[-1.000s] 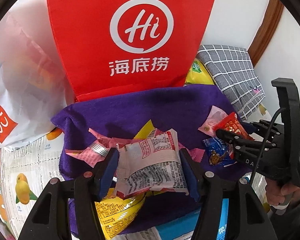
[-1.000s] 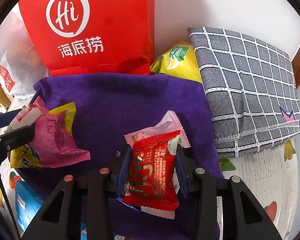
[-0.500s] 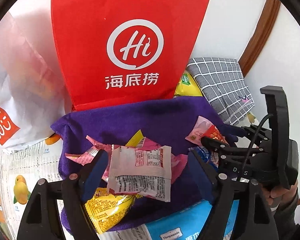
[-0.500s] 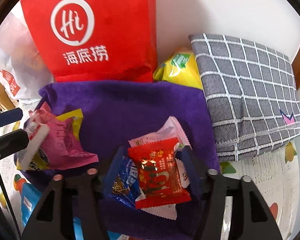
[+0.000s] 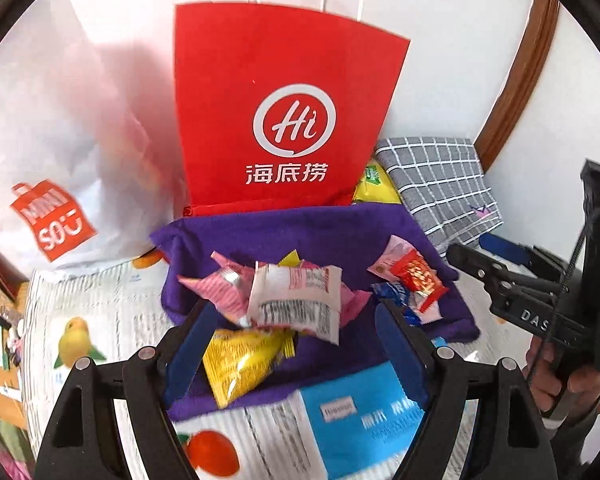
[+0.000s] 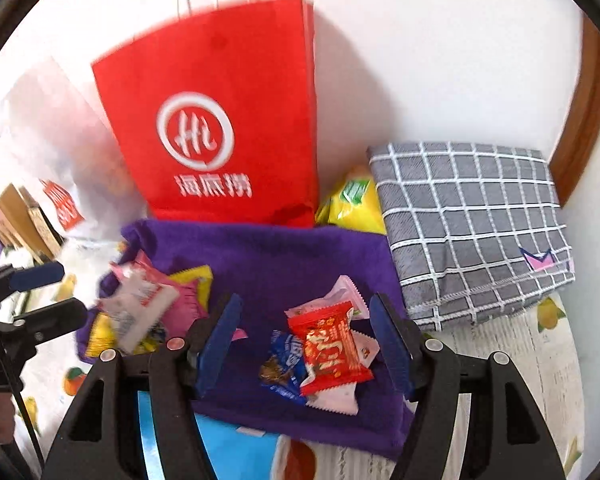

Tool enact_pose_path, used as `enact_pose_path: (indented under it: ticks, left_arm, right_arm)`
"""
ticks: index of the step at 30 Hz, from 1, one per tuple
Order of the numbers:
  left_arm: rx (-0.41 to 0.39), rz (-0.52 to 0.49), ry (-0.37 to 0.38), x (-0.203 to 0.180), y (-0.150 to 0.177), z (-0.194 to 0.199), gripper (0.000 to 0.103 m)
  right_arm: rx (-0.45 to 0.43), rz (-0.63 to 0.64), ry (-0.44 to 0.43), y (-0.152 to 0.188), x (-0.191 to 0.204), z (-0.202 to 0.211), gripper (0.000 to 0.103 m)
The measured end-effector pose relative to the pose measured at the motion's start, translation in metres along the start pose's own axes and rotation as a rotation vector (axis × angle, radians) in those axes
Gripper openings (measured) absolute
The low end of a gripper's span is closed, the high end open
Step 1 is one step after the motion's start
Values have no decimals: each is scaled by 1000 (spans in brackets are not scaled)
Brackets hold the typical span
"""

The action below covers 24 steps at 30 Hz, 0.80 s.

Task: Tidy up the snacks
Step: 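Open both tools to release the packets and lift away from the towel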

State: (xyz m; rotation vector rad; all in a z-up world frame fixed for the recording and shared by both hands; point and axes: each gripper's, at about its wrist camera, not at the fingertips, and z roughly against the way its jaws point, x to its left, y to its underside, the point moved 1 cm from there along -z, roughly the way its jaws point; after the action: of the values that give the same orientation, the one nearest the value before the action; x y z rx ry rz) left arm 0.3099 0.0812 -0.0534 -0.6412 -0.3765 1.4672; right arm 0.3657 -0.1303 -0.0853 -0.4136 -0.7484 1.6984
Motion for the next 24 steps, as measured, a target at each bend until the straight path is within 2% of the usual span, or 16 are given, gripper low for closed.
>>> enact_pose_path:
  ticks: [6, 14, 24]
  left_arm:
    - [-17, 40, 29, -5, 19, 36, 80]
    - [-24, 22, 40, -18, 55, 79, 80]
    - [-53, -17, 64, -24, 92, 114, 79]
  right_arm:
    - [-22, -51, 27, 23, 1, 40, 67]
    - [0, -28, 138, 74, 11, 90, 67]
    - [25, -39, 152, 127, 26, 122, 67]
